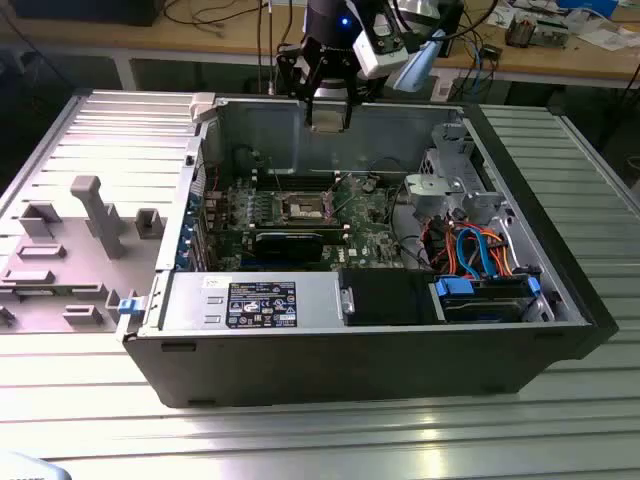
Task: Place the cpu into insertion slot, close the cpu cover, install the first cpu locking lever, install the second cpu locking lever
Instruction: 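Place the cpu into insertion slot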
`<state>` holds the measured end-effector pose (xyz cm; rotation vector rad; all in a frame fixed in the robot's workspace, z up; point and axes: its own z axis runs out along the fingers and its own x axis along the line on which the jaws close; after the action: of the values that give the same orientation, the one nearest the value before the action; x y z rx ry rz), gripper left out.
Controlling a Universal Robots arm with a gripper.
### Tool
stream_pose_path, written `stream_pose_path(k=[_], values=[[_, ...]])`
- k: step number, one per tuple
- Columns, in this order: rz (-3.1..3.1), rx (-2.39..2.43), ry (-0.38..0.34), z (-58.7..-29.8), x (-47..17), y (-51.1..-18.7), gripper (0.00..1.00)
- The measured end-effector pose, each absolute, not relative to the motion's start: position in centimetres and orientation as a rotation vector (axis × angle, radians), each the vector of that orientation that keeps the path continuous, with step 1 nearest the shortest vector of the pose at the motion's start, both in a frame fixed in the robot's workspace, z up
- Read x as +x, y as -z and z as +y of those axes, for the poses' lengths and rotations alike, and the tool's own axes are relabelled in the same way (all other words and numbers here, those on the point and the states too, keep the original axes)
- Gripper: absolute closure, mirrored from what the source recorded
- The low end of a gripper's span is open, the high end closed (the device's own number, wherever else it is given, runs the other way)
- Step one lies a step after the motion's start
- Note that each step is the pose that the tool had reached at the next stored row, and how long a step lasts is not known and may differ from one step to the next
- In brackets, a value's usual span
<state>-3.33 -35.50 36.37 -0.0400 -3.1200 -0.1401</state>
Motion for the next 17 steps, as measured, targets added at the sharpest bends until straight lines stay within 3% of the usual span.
stream_pose_path(k=[17], values=[[-3.121,-0.04,0.127,-35.51,-3.7,-35.91,0.45]])
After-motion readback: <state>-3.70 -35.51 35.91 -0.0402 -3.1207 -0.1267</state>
